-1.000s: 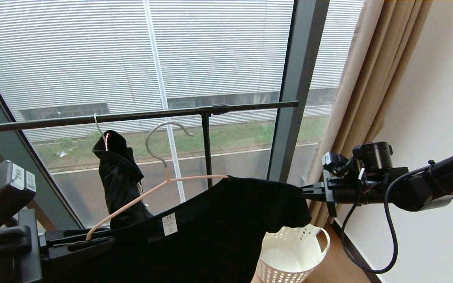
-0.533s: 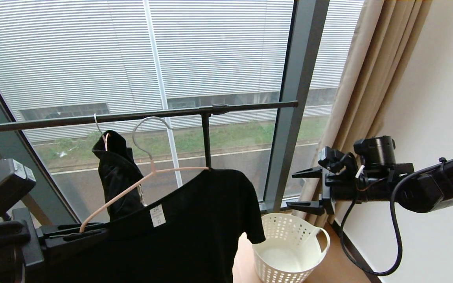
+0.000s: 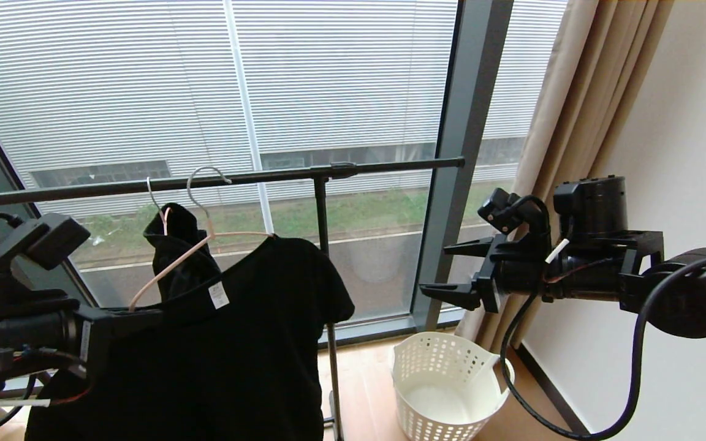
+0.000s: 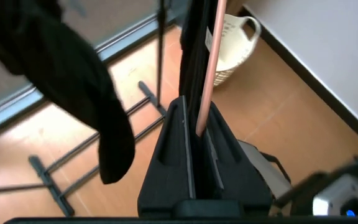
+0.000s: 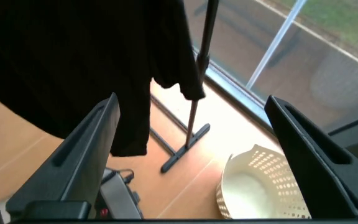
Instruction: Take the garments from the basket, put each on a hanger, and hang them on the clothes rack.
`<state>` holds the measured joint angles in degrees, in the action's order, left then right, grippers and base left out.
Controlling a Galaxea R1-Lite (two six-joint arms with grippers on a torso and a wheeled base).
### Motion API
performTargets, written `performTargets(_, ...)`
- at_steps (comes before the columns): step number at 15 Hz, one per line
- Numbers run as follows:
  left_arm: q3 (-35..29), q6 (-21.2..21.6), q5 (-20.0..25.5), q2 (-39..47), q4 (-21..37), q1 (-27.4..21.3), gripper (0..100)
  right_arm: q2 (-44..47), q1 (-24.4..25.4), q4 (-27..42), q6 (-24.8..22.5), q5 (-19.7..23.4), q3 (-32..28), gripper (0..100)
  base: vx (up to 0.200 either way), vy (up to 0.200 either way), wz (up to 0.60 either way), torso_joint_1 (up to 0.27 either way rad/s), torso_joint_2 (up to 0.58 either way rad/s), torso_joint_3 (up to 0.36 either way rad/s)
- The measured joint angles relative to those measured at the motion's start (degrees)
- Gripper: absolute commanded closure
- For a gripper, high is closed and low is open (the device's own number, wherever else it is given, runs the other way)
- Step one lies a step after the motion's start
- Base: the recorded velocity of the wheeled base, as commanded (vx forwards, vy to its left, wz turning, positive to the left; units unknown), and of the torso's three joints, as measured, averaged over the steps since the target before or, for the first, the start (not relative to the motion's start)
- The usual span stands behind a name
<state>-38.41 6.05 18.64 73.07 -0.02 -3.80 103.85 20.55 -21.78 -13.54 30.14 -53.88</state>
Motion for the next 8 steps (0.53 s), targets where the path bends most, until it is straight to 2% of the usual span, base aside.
performTargets(3,-2.46,-3.21,-6.44,5.84,-4.51,-1.40,100,-0.99,0.30,0.02,-0.02,-0.17,-0.20,0,0.000,0.000,0.00,0.000,0.00,0.000)
performTargets(8,-8.56,-7.59,-12.54,15.10,-8.46,-3.58,100,-0.94,0.33,0.02,-0.05,-0.20,-0.28,0,0.000,0.000,0.00,0.000,0.00,0.000)
